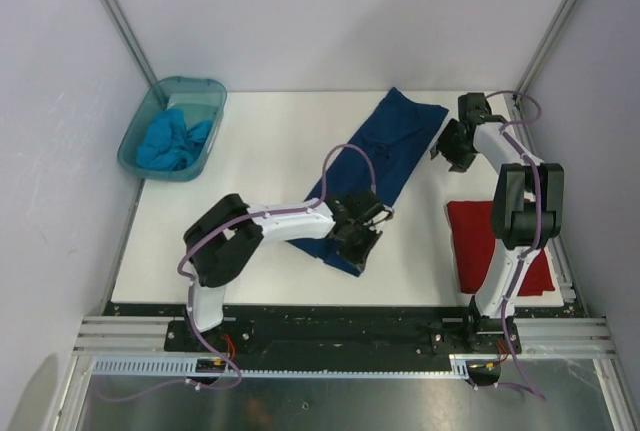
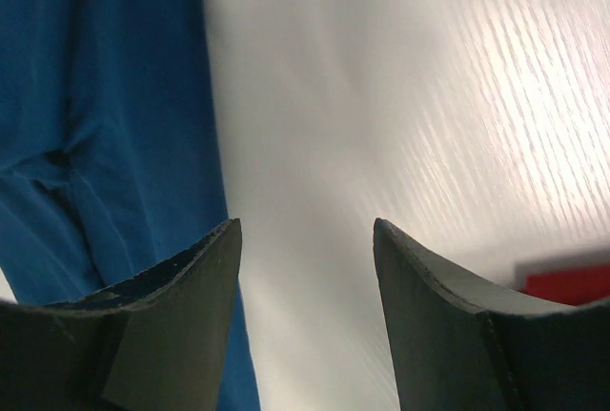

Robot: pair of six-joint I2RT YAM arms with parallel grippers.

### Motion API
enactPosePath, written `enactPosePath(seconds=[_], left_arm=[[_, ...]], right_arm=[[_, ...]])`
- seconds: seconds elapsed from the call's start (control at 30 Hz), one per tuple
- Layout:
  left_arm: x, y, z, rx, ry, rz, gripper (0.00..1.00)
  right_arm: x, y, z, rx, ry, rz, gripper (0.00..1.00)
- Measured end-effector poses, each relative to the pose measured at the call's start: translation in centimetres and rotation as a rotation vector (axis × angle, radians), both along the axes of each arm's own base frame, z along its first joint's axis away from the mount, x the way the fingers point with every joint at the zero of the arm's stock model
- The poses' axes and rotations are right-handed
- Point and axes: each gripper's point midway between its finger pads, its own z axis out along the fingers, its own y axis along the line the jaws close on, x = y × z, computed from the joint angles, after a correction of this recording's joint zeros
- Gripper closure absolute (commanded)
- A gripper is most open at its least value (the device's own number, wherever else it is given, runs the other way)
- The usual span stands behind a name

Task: Fold and stack the t-shirts
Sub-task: Rotate the tshirt 75 degrees

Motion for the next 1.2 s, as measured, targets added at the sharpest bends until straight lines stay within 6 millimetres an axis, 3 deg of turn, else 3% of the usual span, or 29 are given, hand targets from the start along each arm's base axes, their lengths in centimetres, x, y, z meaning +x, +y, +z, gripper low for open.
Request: enactPosePath(seconds=[0.17,0.33,0.43,0.5,0.6,0.73,0.83,0.97,1.2], left_arm=[[-2.4,-3.8,0.2,-0.046,0.043,-0.063,0.98],[-4.1,-5.5,0.8,-0.085,0.076,-0.095,0.56],[-4.5,-5.1,1.7,-0.099,0.077,-0.085,0.47],[-4.4,-4.1,2.8,-0.116,0.066,-0.073,0.47],[-3.8,-1.1,5.7,-0.166,0.034,-0.020,0.51],[-0.3,4.2,10.4,-0.274,-0.063,0.155,0.58],[2.6,8.5,12.0,-0.316,-0.133,0.307,0.63],[3.3,10.7,10.6,-0.283,-0.123,0.380,0.69],[2.4,10.3,6.9,-0.190,-0.030,0.350,0.74]], right_arm=[[-3.6,0.0,0.0,0.032,0.022,-0.009,0.38],[-7.9,0.9,1.9,0.076,0.001,-0.008,0.38],[-10.6,2.0,3.3,0.100,-0.031,-0.005,0.39],[-12.4,3.2,3.9,0.112,-0.046,0.007,0.40],[-15.5,6.5,4.2,0.137,-0.054,0.060,0.45],[-20.5,11.0,4.0,0.174,-0.041,0.142,0.51],[-24.3,13.1,3.6,0.209,-0.022,0.166,0.56],[-27.7,14.6,2.9,0.230,0.011,0.161,0.62],[-30.8,16.2,0.9,0.230,0.066,0.122,0.65]])
